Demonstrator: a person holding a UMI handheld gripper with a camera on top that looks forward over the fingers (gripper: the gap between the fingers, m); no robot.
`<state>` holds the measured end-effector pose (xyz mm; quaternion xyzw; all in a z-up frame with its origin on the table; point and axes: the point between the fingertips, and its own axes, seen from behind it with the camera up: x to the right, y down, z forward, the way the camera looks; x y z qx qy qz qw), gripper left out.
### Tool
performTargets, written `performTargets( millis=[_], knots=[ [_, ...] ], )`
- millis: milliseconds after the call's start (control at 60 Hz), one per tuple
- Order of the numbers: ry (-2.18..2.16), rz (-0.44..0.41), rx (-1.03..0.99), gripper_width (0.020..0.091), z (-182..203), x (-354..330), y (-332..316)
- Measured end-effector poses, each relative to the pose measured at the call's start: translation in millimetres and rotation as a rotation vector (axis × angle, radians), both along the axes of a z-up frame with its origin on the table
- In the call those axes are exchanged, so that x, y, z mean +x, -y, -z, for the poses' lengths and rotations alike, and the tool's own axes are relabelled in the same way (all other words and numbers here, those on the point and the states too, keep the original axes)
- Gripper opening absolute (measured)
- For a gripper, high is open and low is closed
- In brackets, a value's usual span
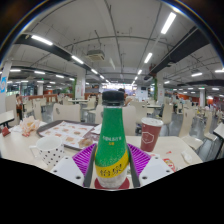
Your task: Pour water
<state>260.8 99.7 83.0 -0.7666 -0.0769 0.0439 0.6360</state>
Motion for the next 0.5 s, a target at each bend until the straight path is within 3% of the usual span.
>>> performTargets(
  millis=[83,133,500],
  knots=[
    [0.015,0.034,-0.048,0.0869,1,5,11],
    [0.020,0.055,-0.048,0.0833,-5,10,26],
    [-0.036,0.162,0.020,0.0852,-65,2,228]
  ],
)
